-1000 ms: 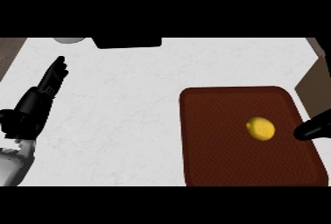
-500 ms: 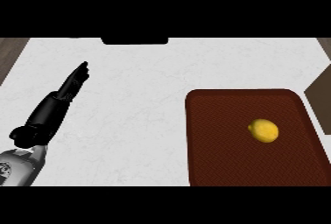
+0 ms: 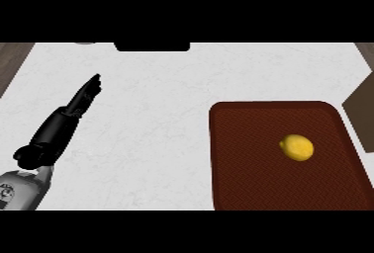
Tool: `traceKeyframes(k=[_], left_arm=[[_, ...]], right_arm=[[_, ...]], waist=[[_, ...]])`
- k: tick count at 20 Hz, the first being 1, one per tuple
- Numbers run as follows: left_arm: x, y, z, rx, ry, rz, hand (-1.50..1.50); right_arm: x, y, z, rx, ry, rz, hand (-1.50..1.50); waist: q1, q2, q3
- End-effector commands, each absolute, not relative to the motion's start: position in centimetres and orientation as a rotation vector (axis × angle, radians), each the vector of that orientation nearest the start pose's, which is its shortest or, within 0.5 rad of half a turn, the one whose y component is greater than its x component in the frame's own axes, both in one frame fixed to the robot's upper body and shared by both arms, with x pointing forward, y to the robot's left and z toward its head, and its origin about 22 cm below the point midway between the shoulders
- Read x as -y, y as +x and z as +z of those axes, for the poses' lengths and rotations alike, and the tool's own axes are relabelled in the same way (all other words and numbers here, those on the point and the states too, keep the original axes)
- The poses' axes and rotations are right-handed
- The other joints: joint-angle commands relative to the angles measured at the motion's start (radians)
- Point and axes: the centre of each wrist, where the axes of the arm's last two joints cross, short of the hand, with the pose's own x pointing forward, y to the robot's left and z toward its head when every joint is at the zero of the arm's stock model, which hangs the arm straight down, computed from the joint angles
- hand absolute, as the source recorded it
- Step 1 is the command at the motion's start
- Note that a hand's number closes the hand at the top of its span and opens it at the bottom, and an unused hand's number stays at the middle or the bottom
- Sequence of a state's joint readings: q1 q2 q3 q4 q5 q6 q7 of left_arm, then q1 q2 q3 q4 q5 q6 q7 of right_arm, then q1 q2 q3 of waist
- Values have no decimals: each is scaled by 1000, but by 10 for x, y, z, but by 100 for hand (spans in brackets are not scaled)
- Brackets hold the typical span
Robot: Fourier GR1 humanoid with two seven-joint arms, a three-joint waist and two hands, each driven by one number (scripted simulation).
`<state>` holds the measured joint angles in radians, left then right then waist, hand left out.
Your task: Pick the lemon from the tray and place it in the cardboard box
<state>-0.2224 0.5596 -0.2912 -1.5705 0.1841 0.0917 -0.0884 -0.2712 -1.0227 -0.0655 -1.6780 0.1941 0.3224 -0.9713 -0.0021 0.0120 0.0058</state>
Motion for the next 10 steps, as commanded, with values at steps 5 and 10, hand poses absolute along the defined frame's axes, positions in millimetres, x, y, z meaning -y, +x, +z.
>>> traceKeyframes(k=[5,10], left_arm=[[-273,278,61,1754,127,-495,0],[-271,280,67,1737,101,-524,0]], right_arm=[[395,244,194,-2266,214,-2301,-150],[403,231,175,-2175,349,-2401,-150]], waist=[[-23,-14,-4],[-14,-15,-5]])
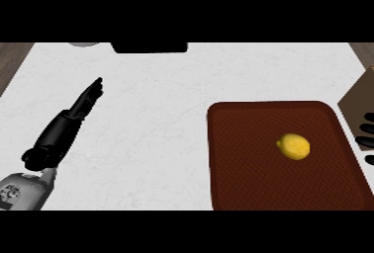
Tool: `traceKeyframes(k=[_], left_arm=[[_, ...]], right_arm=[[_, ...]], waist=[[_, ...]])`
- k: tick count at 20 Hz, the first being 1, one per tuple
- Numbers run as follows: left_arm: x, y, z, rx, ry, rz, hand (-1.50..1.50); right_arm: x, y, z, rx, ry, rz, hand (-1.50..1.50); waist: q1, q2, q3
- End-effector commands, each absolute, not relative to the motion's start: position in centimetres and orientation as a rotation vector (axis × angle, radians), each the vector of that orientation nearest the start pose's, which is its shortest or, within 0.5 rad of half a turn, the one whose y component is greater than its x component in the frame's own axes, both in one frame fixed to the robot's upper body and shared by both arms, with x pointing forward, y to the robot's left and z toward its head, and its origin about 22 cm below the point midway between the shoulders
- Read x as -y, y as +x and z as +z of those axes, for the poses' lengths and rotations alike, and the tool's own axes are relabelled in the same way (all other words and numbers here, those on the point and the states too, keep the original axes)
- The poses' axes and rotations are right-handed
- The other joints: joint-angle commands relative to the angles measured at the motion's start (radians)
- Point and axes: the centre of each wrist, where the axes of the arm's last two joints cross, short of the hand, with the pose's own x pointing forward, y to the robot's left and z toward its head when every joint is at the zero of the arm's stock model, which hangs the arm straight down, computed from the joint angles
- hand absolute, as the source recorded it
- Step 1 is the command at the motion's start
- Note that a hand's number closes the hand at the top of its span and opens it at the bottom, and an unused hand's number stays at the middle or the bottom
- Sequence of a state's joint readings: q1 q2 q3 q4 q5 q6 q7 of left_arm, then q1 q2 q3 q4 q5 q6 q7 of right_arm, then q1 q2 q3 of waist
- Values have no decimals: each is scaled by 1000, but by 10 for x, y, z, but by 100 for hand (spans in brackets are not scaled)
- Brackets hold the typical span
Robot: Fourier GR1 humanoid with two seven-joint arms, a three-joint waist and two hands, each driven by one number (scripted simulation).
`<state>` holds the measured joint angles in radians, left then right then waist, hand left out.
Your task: Pick the lemon from the tray and place it in the cardboard box
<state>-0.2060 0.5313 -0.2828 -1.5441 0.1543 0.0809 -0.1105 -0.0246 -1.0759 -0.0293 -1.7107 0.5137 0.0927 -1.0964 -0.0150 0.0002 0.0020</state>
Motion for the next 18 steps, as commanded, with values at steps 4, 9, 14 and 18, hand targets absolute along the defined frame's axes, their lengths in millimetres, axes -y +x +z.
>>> traceKeyframes(k=[4,9,14,18], left_arm=[[-295,277,60,1742,88,-517,0],[-275,294,60,1734,97,-531,0],[-268,287,62,1746,101,-524,0],[-267,288,68,1738,91,-527,0]], right_arm=[[406,225,149,-2191,382,-2447,-150],[397,222,132,-2162,434,-2500,-150],[393,232,122,-2215,539,-2393,-150],[394,240,119,-2237,520,-2388,-150]], waist=[[12,-1,-2],[11,0,-2],[16,0,-2],[18,0,-2]])
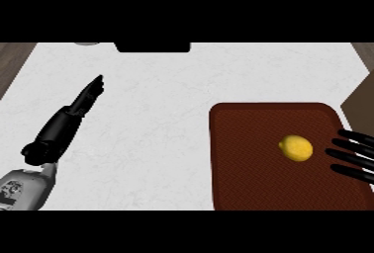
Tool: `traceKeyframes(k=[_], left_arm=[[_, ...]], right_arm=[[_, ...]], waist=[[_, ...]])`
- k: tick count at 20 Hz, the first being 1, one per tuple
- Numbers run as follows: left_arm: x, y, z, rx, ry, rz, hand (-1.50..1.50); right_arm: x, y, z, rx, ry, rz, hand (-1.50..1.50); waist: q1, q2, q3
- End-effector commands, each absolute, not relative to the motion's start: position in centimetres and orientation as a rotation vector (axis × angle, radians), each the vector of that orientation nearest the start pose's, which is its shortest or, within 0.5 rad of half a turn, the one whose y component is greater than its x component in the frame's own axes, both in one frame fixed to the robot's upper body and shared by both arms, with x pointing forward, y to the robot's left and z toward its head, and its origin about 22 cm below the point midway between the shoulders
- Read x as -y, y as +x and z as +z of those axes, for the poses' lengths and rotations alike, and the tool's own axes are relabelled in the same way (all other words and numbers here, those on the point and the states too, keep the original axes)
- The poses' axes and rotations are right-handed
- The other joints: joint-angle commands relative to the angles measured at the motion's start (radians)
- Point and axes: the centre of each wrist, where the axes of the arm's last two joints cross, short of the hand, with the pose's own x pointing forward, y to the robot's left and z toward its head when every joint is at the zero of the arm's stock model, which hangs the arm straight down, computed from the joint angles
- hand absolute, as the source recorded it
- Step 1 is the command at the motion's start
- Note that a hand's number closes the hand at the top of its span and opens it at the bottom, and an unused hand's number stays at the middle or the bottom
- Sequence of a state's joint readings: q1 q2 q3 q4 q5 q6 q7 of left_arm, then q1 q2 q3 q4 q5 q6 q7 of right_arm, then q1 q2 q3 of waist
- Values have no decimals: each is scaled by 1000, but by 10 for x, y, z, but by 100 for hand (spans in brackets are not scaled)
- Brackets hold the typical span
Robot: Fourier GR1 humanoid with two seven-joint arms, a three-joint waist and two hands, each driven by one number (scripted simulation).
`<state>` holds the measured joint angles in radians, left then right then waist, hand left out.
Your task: Pick the lemon from the tray and place it in the cardboard box
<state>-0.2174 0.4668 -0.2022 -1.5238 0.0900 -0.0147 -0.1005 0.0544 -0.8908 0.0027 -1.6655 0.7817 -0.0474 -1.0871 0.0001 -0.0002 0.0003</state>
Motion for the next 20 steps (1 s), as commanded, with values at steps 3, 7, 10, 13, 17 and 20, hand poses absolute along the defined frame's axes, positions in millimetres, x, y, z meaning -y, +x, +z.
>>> traceKeyframes(k=[3,7,10,13,17,20], left_arm=[[-269,288,63,1747,120,-515,0],[-272,291,62,1743,106,-502,0],[-260,290,71,1744,116,-520,0],[-264,284,84,1741,98,-545,0],[-279,289,58,1740,96,-528,0],[-267,283,73,1754,97,-546,0]], right_arm=[[376,220,108,-2204,582,-2392,-150],[364,234,83,-2179,665,-2384,-150],[383,241,80,-2154,671,-2427,-150],[364,265,88,-2181,665,-2407,-150],[363,260,78,-2137,579,-2461,-150],[356,264,74,-2131,578,-2477,-150]], waist=[[-6,-1,0],[-1,1,0],[1,0,0],[8,0,0],[0,1,0],[3,0,0]])
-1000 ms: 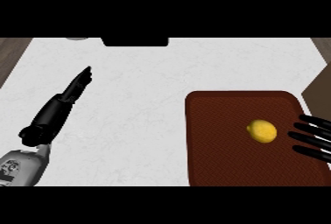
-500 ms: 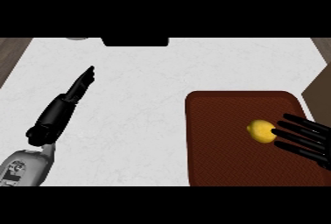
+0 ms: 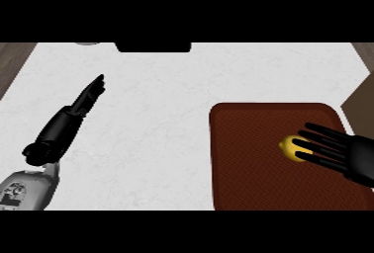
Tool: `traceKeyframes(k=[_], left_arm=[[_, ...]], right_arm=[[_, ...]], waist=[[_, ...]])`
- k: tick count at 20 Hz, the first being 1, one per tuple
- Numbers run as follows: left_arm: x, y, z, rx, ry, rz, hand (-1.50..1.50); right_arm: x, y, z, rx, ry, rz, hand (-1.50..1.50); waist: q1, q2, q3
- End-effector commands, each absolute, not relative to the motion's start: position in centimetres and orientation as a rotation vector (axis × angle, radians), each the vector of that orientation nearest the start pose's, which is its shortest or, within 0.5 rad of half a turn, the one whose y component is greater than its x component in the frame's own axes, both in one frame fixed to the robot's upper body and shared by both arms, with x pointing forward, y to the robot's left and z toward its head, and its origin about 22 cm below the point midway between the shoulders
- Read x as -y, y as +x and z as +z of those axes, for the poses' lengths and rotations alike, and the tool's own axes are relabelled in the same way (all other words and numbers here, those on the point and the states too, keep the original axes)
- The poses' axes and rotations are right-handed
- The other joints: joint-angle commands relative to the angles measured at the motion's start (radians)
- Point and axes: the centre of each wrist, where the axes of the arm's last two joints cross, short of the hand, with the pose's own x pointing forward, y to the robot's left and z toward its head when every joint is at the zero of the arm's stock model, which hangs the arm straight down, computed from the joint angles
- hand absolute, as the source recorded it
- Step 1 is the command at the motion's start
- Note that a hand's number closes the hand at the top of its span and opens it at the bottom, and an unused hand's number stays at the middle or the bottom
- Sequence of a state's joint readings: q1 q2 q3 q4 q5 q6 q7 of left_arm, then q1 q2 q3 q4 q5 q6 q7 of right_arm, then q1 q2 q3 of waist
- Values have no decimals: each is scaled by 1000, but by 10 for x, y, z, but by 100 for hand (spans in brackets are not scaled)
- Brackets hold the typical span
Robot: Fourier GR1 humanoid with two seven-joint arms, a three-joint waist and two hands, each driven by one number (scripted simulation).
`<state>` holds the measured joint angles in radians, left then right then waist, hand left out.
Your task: Pick the lemon from the tray and place it in the cardboard box
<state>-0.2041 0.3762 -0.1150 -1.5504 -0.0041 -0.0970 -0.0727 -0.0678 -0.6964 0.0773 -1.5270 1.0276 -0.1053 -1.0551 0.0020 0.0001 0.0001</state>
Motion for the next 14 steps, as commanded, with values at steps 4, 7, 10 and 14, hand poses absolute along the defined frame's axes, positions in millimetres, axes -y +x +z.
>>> traceKeyframes(k=[4,7,10,14], left_arm=[[-284,285,66,1746,85,-538,0],[-261,289,70,1745,110,-534,0],[-259,289,79,1741,83,-531,0],[-284,292,64,1759,93,-524,0]], right_arm=[[351,266,76,-2148,676,-2451,-150],[336,291,58,-2128,730,-2463,-150],[353,292,66,-2134,743,-2482,-150],[345,291,41,-2112,663,-2520,-150]], waist=[[0,-1,0],[6,1,0],[3,0,0],[1,0,0]])
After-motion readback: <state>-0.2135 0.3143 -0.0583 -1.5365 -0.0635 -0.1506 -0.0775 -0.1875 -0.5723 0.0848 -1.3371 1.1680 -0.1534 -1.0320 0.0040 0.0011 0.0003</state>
